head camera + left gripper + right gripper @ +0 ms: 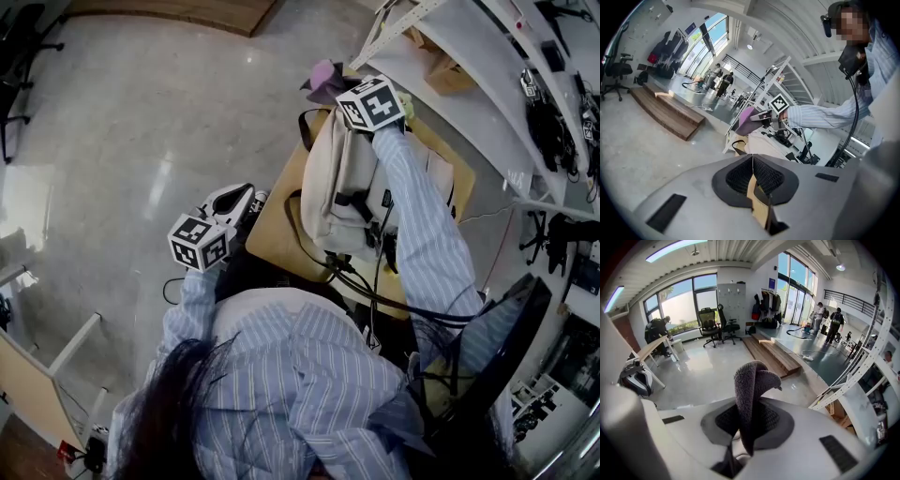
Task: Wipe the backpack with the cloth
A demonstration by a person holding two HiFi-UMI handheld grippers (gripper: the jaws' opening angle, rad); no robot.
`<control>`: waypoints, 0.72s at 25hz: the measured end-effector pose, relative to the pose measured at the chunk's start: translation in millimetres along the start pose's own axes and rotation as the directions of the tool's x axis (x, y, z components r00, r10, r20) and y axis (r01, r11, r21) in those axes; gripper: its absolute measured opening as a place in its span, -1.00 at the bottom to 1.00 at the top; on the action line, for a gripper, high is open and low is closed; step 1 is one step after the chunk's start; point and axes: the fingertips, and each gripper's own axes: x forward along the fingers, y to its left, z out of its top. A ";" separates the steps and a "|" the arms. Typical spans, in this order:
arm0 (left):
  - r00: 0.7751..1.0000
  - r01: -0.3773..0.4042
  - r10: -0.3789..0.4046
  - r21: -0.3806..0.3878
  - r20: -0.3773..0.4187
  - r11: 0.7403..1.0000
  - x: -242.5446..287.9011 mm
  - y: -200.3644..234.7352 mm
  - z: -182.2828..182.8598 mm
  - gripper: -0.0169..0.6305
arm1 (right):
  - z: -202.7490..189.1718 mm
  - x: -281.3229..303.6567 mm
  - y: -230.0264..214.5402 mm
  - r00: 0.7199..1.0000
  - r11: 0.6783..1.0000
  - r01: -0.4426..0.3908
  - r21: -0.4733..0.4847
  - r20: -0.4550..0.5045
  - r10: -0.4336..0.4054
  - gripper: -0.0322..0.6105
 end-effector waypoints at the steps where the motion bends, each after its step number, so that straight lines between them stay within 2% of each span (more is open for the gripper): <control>1: 1.000 0.002 -0.002 0.002 -0.001 1.000 0.1 -0.5 0.2 -0.93 | 0.3 0.4 2.2 1.000 1.000 -0.004 -0.002 0.002 0.004 -0.77; 7: 1.000 0.025 -0.025 0.016 -0.019 1.000 4.9 -6.2 -2.2 -0.93 | -13.9 -1.4 27.5 0.999 0.999 -0.043 -0.005 -0.012 0.043 -0.77; 15: 0.998 0.048 -0.047 0.025 -0.038 0.999 8.2 -18.2 -8.8 -0.93 | -40.5 -16.1 95.0 0.989 0.986 -0.145 -0.080 -0.033 0.142 -0.77; 18: 0.998 0.044 -0.043 0.027 -0.034 0.999 7.3 -20.2 -8.7 -0.93 | -47.5 -28.1 119.7 0.984 0.981 -0.180 -0.077 -0.016 0.180 -0.77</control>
